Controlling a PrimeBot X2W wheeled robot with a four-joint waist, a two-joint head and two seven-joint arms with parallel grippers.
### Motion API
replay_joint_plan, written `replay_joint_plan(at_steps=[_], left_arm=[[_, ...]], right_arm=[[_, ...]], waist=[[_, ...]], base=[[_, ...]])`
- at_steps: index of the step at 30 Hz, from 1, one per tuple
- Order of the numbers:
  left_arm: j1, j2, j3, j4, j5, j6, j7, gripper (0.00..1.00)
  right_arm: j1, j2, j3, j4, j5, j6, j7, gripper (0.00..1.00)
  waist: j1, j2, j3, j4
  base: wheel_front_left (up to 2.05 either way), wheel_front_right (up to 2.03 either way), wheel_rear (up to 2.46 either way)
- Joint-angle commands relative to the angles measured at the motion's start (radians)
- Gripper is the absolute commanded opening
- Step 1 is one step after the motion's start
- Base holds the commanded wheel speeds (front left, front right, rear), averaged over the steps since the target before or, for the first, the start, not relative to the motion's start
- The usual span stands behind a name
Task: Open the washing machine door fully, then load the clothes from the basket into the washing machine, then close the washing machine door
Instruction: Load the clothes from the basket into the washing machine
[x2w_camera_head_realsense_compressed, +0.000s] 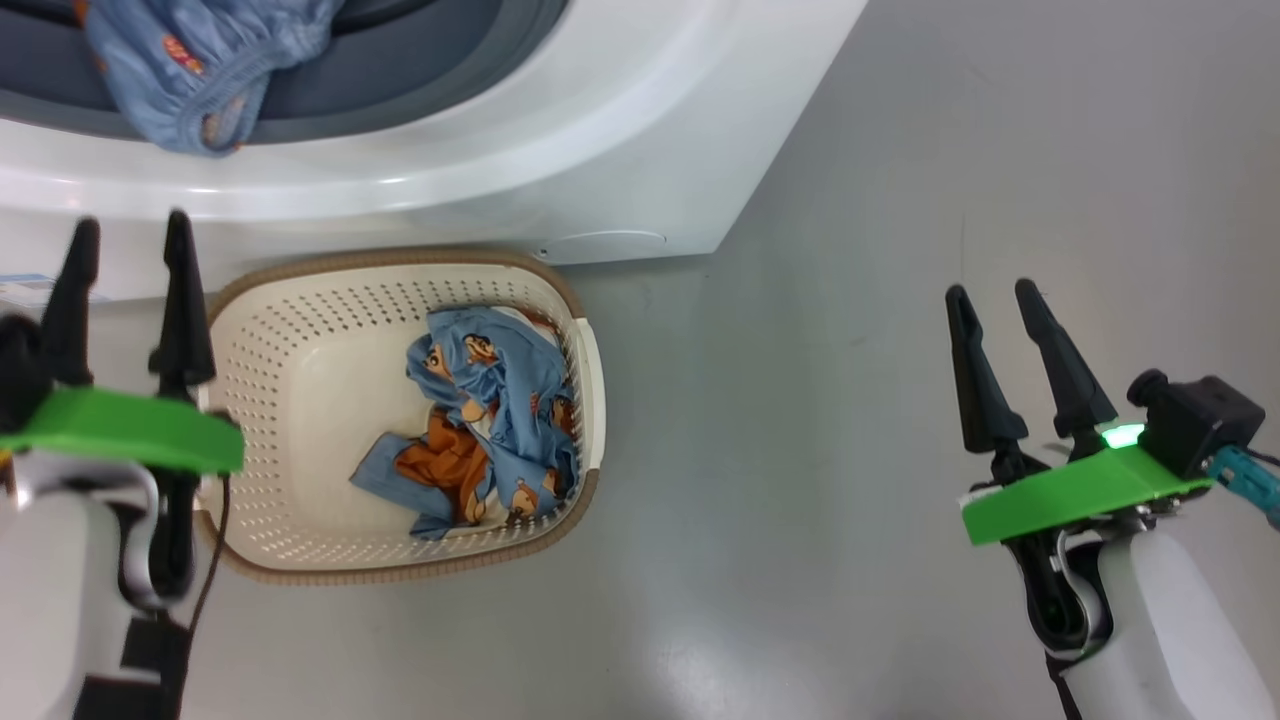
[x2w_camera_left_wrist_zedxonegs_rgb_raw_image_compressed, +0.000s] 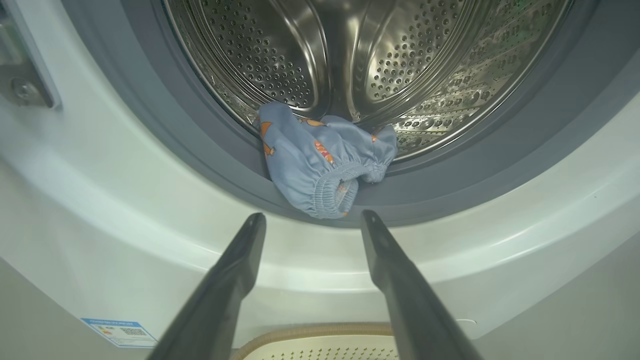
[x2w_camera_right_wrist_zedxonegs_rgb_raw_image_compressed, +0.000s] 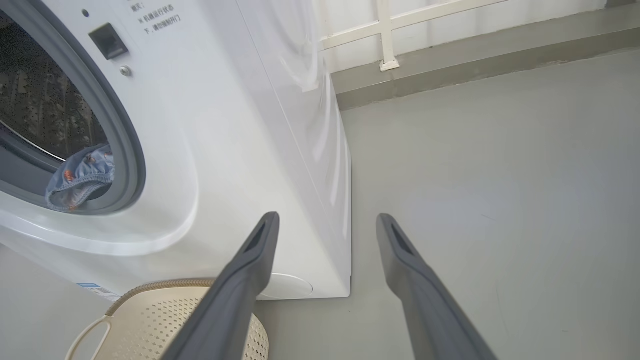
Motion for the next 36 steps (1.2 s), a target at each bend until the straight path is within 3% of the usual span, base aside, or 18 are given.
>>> replay_joint_plan(at_steps=[1, 17, 36], left_arm=[[0.04, 0.03, 0.04, -0.041, 0.011, 0.002, -0.005, 1.0], [0.29, -0.016, 0.14, -0.215, 0.06, 0.002, -0.005, 1.0], [0.24, -0.02, 0.112, -0.18, 0.048, 0.002, -0.005, 1.0]], right_arm=[[0.043, -0.01, 0.019, -0.021, -0.002, 0.002, -0.005, 1.0], [0.071, -0.026, 0.025, -0.015, 0.007, 0.002, -0.005, 1.0], [0.073, -0.021, 0.028, -0.021, 0.007, 0.002, -0.005, 1.0]], waist=[[0.0, -0.0001, -0.013, 0.007], [0.0, -0.0001, -0.058, 0.006], [0.0, -0.0001, -0.043, 0.003]], base=[[0.0, 0.0, 0.0], [0.0, 0.0, 0.0], [0.0, 0.0, 0.0]])
